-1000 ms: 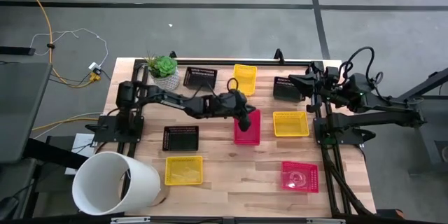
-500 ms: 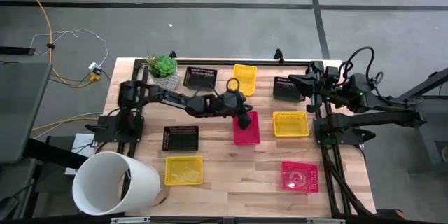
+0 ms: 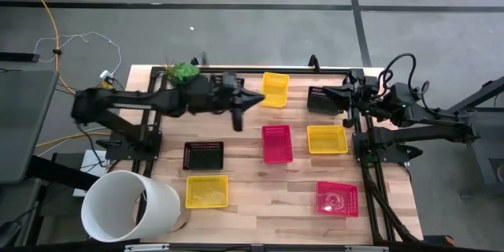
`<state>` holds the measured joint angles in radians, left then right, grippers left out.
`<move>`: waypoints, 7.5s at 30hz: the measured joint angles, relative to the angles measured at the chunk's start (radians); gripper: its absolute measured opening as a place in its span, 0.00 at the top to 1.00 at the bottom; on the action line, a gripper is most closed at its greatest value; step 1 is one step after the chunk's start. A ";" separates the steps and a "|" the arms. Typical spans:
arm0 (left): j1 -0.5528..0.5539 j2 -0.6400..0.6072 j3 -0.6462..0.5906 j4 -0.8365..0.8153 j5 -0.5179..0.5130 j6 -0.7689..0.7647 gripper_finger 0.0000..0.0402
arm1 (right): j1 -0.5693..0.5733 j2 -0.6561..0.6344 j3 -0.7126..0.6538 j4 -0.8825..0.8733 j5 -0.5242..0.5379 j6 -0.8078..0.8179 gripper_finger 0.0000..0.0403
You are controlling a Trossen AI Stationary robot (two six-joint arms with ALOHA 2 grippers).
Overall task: Stack baskets by color
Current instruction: Stack the red bin on the red bin
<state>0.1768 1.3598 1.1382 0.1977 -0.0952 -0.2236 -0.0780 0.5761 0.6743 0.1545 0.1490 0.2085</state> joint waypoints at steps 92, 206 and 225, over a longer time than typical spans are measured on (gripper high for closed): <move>-0.145 -0.576 -0.592 0.098 -0.074 -0.008 1.00 | 0.855 0.595 0.127 -1.107 -0.137 0.756 0.39; -0.144 -0.575 -0.592 0.082 -0.126 0.037 1.00 | 0.263 0.947 0.338 -0.831 0.129 1.354 1.00; -0.144 -0.575 -0.592 0.082 -0.133 0.044 1.00 | 0.227 1.009 0.338 -0.847 0.080 1.335 1.00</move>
<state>0.0326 0.7845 0.5465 0.2802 -0.2283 -0.1791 0.1495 1.5848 1.0126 -0.6921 0.2293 1.5440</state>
